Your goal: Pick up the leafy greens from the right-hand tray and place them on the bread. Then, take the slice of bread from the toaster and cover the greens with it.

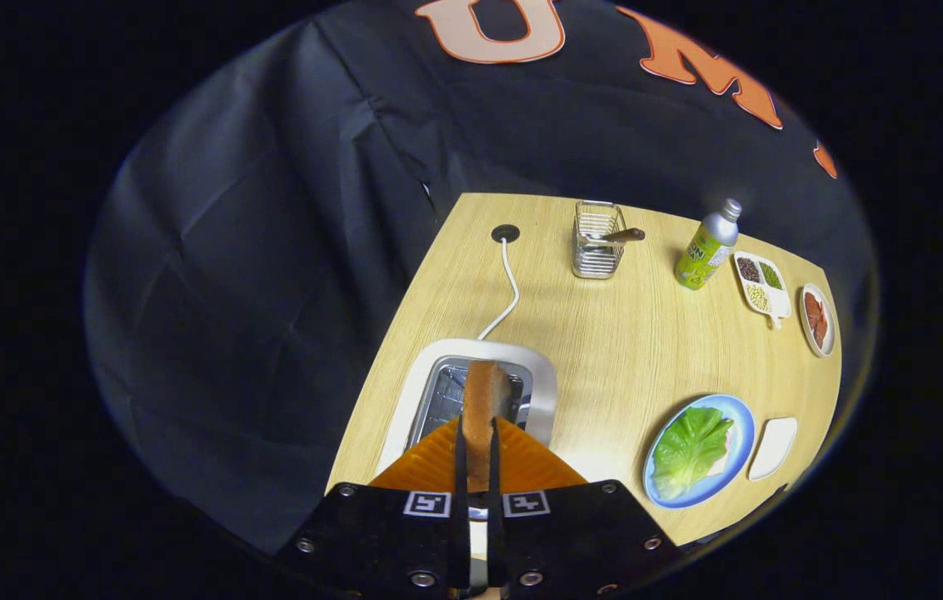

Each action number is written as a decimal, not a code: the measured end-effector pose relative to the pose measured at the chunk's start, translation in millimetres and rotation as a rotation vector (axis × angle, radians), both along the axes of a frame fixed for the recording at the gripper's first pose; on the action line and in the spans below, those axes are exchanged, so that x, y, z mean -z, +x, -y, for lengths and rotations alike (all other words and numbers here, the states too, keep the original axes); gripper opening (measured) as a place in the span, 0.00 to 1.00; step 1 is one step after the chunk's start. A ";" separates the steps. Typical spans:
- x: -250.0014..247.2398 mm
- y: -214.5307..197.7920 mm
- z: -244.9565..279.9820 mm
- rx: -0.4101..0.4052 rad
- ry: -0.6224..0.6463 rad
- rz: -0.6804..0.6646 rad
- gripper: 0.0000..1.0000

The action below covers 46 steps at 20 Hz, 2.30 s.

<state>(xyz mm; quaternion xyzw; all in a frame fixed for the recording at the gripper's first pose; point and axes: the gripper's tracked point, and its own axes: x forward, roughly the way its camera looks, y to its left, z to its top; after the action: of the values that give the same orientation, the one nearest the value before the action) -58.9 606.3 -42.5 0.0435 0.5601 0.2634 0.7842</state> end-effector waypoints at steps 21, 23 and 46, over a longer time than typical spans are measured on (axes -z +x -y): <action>-78.4 3.6 99.8 0.026 0.249 0.103 0.08; -75.3 5.0 112.3 0.041 0.279 0.094 0.08; 15.0 18.9 232.8 0.180 0.511 0.006 0.08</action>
<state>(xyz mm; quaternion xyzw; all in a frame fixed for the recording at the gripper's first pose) -40.0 373.5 -57.5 0.2888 0.4668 0.3257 0.7698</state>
